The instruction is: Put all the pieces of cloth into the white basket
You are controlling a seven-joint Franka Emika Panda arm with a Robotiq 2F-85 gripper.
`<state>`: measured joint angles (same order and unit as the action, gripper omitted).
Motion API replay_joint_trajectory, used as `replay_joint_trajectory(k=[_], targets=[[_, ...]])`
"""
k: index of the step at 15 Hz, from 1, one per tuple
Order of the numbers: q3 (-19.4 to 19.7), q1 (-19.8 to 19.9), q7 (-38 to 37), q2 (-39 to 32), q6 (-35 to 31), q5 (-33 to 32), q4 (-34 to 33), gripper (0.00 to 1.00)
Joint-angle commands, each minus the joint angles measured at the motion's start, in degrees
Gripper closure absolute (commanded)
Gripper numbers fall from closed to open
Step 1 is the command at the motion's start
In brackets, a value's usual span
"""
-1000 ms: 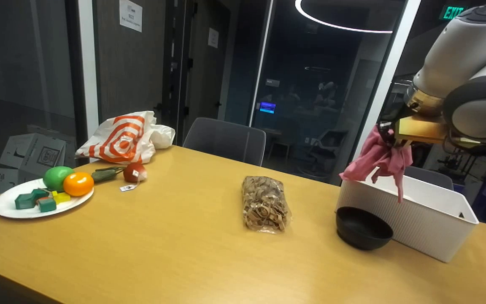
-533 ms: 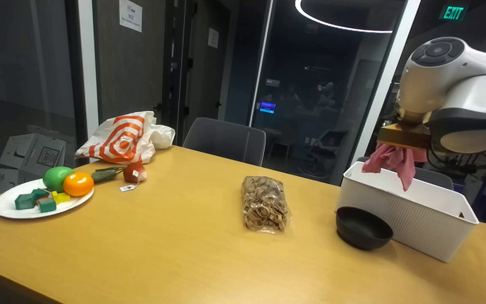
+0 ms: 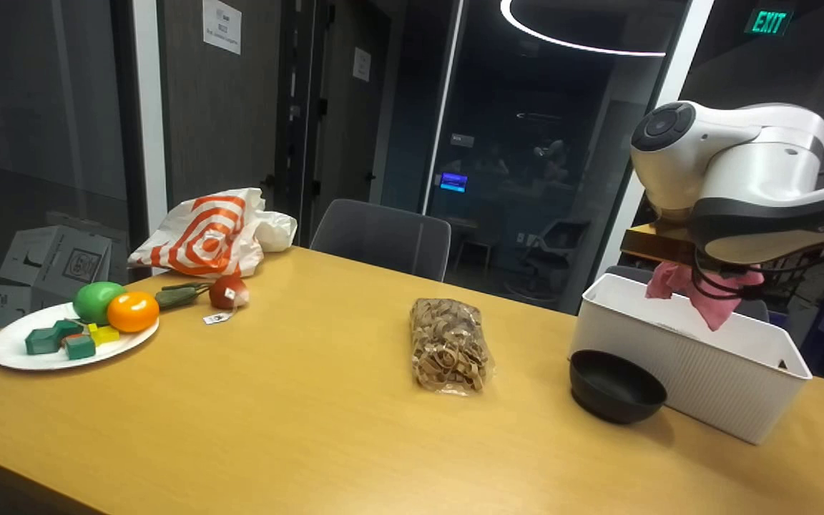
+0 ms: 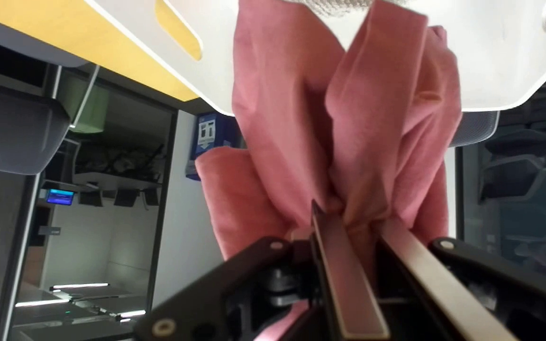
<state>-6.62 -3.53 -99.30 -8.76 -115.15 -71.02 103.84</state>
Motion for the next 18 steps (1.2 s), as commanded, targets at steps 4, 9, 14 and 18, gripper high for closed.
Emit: replay_joint_trajectory(k=[4, 9, 14, 18], targets=[[0.67, -2.62, -1.27, -3.27, 6.83, 1.07, -6.70, 0.90], [0.54, -2.74, -0.46, -4.03, 7.06, 4.82, -8.52, 0.56], [4.13, 0.90, -3.40, -8.19, -0.91, 3.82, -7.65, 0.19], [4.32, 2.92, 1.34, -13.30, -8.71, 14.05, -6.71, 0.00]])
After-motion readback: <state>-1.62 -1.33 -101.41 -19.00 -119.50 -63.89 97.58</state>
